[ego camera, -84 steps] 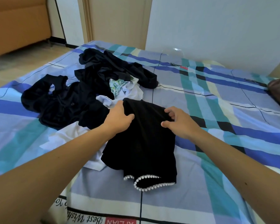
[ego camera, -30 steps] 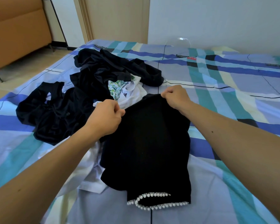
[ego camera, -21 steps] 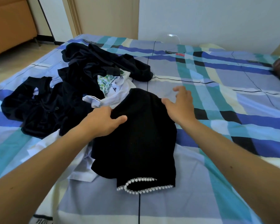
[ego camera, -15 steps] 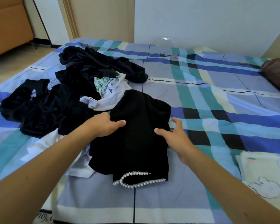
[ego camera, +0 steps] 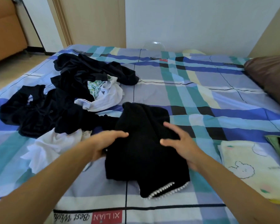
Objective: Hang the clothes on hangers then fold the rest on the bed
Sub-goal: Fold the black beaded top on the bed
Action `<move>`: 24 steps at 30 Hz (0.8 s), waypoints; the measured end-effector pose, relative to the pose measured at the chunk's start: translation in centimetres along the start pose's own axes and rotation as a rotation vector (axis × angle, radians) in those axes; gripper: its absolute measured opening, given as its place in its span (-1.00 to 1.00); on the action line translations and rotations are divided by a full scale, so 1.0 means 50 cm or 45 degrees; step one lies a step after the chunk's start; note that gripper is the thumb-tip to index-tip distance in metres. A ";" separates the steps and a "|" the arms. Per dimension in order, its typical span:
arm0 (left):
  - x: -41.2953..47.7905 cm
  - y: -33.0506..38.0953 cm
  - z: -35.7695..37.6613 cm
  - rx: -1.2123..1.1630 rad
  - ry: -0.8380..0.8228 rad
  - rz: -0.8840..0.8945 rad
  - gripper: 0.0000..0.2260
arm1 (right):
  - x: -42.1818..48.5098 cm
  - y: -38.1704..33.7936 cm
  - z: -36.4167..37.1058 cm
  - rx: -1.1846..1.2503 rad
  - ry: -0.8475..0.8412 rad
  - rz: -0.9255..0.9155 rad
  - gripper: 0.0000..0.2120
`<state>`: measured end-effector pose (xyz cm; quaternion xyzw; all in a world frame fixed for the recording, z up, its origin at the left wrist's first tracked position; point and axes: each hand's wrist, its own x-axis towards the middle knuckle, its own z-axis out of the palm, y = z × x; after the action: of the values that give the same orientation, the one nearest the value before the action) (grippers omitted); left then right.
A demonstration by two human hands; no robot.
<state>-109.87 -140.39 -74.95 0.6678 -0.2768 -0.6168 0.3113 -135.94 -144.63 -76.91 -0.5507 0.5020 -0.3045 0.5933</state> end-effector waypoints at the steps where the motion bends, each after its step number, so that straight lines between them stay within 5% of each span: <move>1: 0.003 -0.010 0.013 0.011 0.023 0.030 -0.63 | -0.006 0.020 -0.005 0.010 -0.040 0.051 -0.35; 5: -0.006 -0.013 0.036 -0.058 -0.023 0.041 -0.44 | -0.009 0.036 -0.021 0.014 -0.183 0.061 -0.30; 9: -0.027 -0.006 0.064 -0.131 0.008 0.061 -0.61 | -0.012 0.013 -0.032 0.052 -0.243 0.055 -0.29; 15: -0.101 0.064 0.192 -0.197 0.008 0.272 -0.72 | -0.055 -0.077 -0.141 -0.013 -0.096 -0.057 -0.23; 24: -0.153 0.214 0.597 -0.280 -0.511 0.418 -0.82 | -0.254 -0.182 -0.547 -0.135 0.336 -0.188 -0.25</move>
<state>-140.13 -143.82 -63.22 0.4406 -0.3690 -0.7043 0.4166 -163.62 -144.44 -61.84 -0.5720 0.5490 -0.3901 0.4682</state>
